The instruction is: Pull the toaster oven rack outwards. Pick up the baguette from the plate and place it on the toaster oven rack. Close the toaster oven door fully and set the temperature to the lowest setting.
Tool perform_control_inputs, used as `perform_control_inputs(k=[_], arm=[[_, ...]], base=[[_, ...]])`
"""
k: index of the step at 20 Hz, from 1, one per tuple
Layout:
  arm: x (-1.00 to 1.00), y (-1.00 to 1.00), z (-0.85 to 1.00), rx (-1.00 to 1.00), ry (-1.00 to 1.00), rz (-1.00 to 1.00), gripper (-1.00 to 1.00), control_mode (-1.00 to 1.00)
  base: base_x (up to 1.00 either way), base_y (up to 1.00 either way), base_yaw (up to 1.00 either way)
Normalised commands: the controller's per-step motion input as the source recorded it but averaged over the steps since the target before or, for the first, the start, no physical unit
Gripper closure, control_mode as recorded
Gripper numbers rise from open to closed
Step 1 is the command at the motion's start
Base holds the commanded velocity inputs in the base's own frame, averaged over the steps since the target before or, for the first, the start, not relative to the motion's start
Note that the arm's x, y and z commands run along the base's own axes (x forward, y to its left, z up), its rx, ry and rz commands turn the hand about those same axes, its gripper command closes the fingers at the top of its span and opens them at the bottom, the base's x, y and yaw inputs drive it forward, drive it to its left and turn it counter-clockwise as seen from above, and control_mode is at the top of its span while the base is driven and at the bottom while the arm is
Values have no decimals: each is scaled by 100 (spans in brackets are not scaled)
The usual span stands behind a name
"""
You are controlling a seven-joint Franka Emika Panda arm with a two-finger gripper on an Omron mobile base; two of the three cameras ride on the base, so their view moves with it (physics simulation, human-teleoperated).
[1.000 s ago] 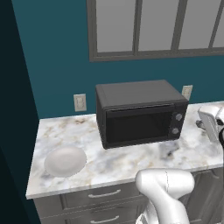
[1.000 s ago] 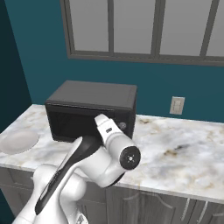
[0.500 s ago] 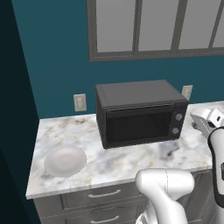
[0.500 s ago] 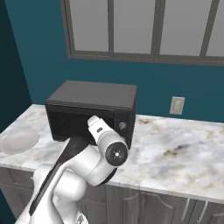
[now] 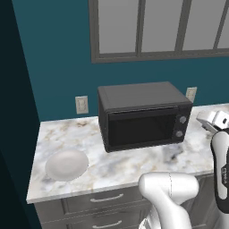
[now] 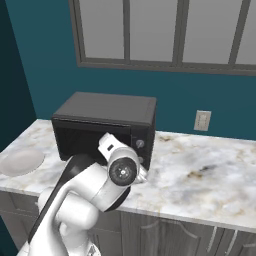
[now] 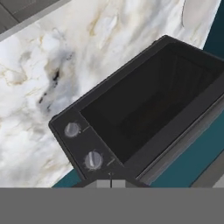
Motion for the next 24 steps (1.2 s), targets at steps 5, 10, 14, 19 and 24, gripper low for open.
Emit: perform_control_inputs(k=[5, 10, 14, 19, 24], arm=[[0, 0, -26, -8, -4, -1, 100, -100], [0, 1, -33, -9, -4, 0, 100, -100], [0, 9, -33, -15, -10, 0, 100, -100], [6, 18, -33, -20, -9, 0, 100, -100], [7, 24, -33, -19, -17, 0, 100, -100]], base=[[0, 0, 0], [0, 0, 0], [0, 0, 0], [0, 0, 0], [0, 0, 0]])
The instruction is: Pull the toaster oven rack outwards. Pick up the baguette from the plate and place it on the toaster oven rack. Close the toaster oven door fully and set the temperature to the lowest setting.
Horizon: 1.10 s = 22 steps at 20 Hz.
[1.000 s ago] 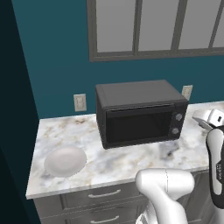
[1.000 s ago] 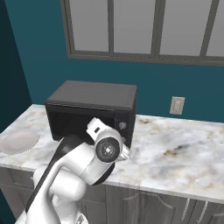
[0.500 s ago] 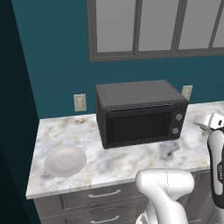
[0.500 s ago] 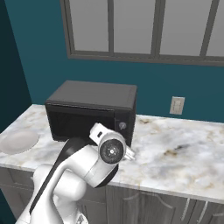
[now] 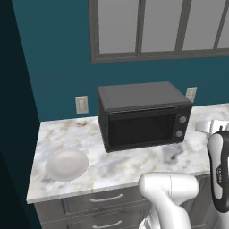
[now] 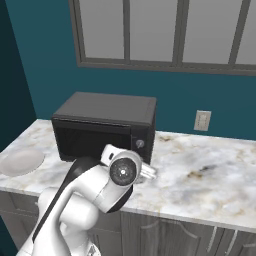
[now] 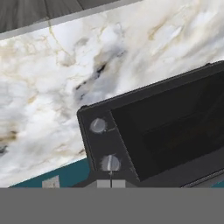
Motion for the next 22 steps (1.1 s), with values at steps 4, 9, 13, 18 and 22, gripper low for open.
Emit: perform_control_inputs(k=[4, 9, 13, 18, 22], arm=[[1, 22, -30, -13, -21, 0, 100, -100], [0, 26, -29, -15, -26, 0, 100, -100], [6, 30, -35, -16, -30, 0, 100, -100], [12, 39, -36, -13, -32, 0, 100, -100], [16, 42, -32, -8, -31, 0, 100, -100]], base=[[0, 0, 0], [0, 0, 0], [0, 0, 0], [0, 0, 0], [0, 0, 0]])
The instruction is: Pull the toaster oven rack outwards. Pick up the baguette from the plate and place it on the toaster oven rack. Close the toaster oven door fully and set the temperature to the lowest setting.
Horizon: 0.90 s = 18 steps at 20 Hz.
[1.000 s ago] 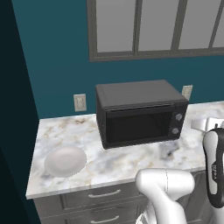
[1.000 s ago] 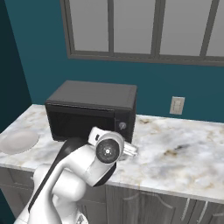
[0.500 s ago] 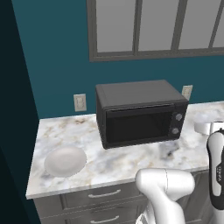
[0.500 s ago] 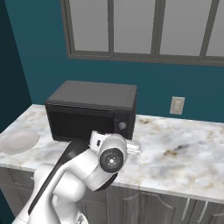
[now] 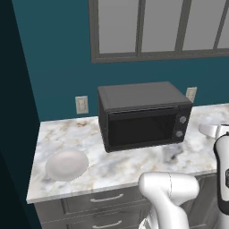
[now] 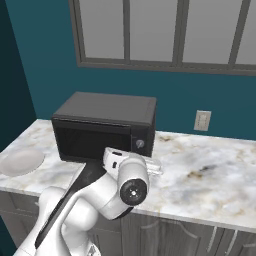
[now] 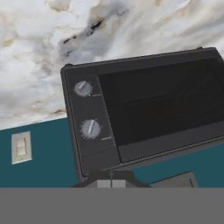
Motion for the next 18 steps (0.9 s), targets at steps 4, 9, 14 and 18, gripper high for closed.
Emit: perform_control_inputs(k=[4, 9, 14, 18], arm=[[18, 47, -37, -12, -28, 0, 100, -100], [12, 48, -48, -19, -26, 0, 100, -100], [13, 53, -46, -20, -17, 0, 100, -100], [14, 56, -45, -21, -12, 0, 100, -100]], base=[[0, 0, 0], [0, 0, 0], [0, 0, 0], [0, 0, 0]])
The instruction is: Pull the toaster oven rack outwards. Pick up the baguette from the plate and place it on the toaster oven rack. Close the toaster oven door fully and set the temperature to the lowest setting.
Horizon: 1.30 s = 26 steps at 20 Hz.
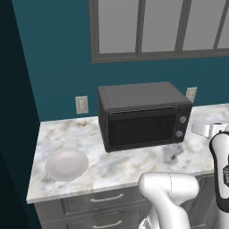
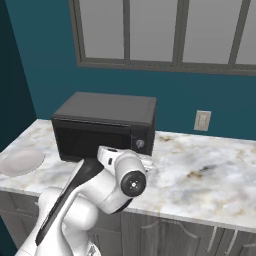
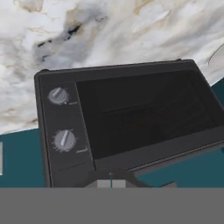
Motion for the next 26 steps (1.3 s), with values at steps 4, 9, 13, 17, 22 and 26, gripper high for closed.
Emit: perform_control_inputs(k=[4, 9, 13, 17, 22, 26], arm=[[18, 32, -42, -5, -2, -1, 100, -100], [2, 3, -26, 1, -1, 0, 100, -100], [0, 1, -25, 1, -4, 0, 100, -100], [2, 2, -22, 0, -12, -1, 100, -100], [13, 2, -21, -1, -8, -5, 100, -100], [28, 0, -16, 0, 0, -5, 100, -100]], base=[[0, 0, 0], [0, 0, 0], [0, 0, 0], [0, 0, 0], [0, 0, 0], [0, 0, 0]])
